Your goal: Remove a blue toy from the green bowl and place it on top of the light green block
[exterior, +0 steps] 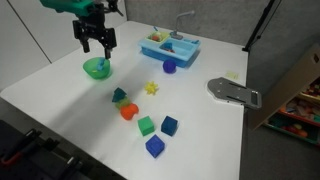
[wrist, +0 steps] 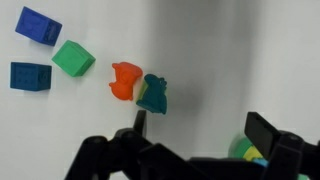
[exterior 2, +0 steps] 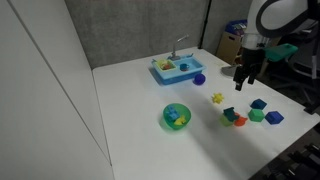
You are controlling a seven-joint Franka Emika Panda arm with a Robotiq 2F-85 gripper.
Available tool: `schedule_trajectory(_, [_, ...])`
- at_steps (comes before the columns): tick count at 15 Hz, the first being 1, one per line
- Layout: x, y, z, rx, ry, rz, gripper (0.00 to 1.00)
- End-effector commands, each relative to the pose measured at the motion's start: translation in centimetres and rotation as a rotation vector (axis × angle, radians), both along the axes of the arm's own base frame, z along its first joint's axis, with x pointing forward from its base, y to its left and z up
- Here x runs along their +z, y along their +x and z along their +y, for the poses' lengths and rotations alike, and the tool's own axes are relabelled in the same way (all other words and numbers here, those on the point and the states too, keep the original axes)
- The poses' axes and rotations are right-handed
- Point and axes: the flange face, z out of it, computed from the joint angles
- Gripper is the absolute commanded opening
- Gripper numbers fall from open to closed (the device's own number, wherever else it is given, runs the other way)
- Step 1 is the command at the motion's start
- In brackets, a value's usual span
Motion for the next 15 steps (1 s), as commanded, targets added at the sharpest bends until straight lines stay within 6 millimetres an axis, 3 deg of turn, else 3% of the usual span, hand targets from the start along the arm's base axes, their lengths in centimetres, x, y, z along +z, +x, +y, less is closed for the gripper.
schedule_trajectory(1, [5.1,-1.5,1.2,-0.031,-0.037,0.019,1.0])
schedule_trajectory(9, [15.9,-4.6,4.5,-0.043,-0.061,-0.037,1.0])
schedule_trajectory(11, [17.3,-5.0,4.8,-0.041,-0.058,-0.051,1.0])
schedule_trajectory(13, [16.4,-4.9,4.8,-0.025,-0.039,-0.052,1.0])
schedule_trajectory(15, [16.9,-5.1,4.9,-0.025,-0.036,-0.055,1.0])
